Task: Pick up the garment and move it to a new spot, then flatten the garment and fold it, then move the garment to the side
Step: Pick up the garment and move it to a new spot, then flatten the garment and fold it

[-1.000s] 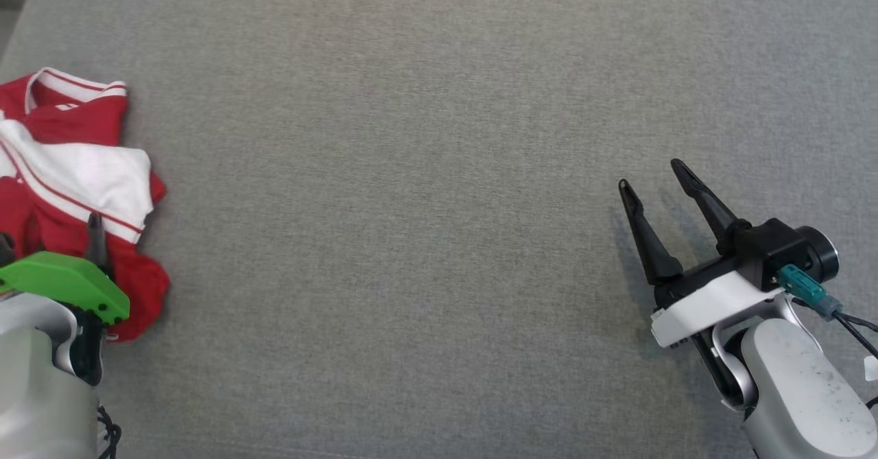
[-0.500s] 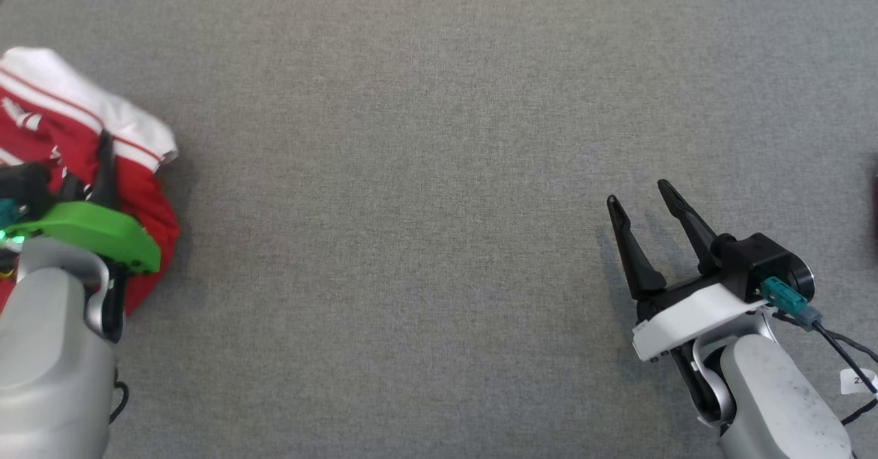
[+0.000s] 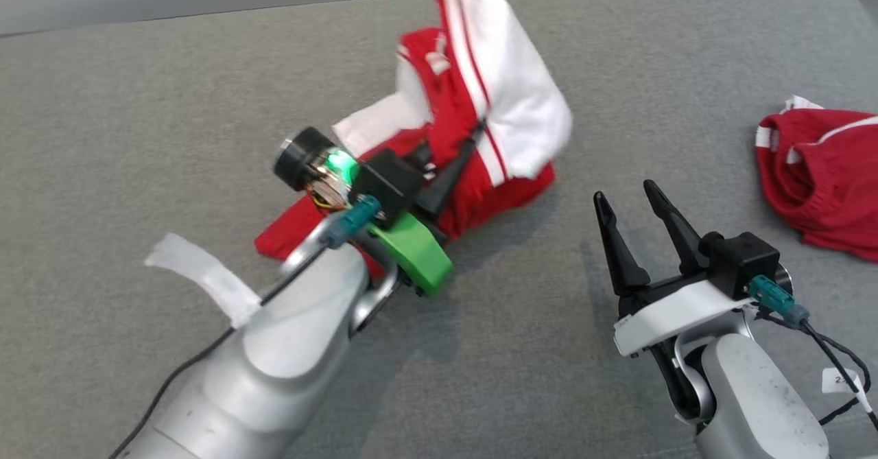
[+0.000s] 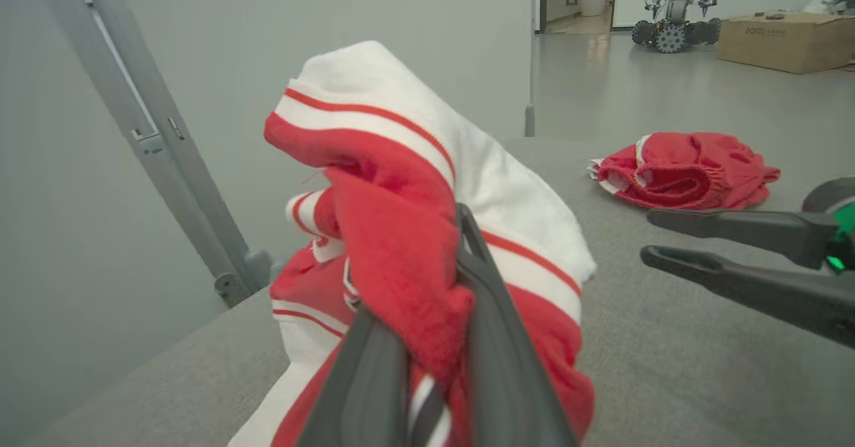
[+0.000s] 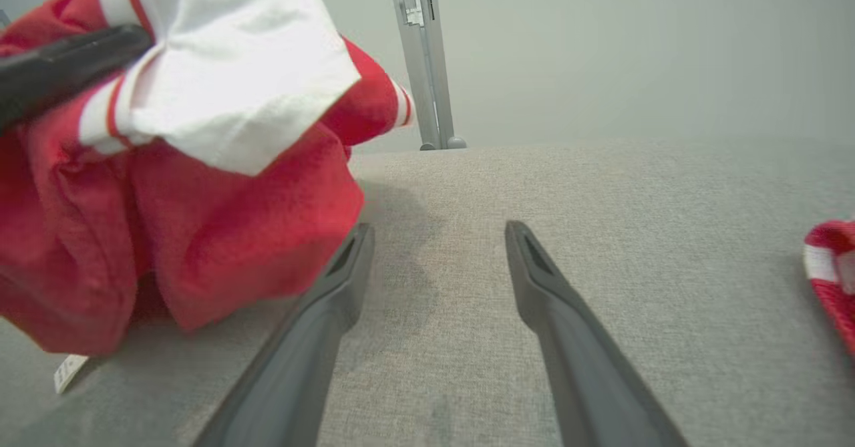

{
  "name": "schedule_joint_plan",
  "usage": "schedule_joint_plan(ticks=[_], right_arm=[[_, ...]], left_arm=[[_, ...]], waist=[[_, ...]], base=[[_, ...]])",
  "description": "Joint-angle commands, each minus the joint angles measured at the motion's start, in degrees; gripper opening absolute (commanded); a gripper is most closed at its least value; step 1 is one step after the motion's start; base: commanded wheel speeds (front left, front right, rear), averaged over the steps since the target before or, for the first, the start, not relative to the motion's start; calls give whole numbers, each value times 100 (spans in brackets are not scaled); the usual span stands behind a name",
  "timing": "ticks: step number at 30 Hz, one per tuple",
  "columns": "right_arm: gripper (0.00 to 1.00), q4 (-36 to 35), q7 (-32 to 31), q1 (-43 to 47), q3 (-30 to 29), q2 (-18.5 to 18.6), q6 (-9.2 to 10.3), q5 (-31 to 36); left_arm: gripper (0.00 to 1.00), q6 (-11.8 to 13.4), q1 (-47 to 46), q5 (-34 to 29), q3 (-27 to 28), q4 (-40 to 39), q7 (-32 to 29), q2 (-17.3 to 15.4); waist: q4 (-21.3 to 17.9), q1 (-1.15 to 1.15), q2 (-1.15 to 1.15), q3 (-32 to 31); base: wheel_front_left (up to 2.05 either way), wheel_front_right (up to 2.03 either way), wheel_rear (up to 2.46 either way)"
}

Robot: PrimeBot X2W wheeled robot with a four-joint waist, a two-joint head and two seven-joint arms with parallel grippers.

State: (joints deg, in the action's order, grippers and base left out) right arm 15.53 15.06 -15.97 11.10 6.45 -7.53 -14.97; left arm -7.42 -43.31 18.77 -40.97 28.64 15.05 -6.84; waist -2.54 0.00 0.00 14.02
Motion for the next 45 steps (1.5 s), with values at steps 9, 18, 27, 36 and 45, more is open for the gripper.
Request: schedule_joint_plan(ticks=[9, 18, 27, 36, 45], right_arm=[[100, 49, 15, -51, -80, -125, 7, -62], [100, 134, 15, 191, -170, -141, 7, 10], [100, 242, 15, 423, -113, -239, 7, 44], [100, 314, 15, 753, -249, -287, 7, 79], [100, 334, 15, 914, -374, -277, 7, 100]], left_arm=[[100, 54, 402, -73, -288, 971, 15, 41], [100, 425, 1244, 29, 874, 577, 15, -56], [100, 821, 2770, -107, 2357, -193, 14, -207], [100, 850, 4060, -363, 3404, -706, 9, 78], [100, 660, 4728, -648, 4050, -1044, 8, 339]], waist=[[-1220, 0, 0, 115], [-1022, 0, 0, -366], [-862, 0, 0, -963], [-566, 0, 0, -1290], [-349, 0, 0, -1233]], base=[[0, 0, 0], [0, 0, 0], [0, 0, 0], [0, 0, 0], [0, 0, 0]])
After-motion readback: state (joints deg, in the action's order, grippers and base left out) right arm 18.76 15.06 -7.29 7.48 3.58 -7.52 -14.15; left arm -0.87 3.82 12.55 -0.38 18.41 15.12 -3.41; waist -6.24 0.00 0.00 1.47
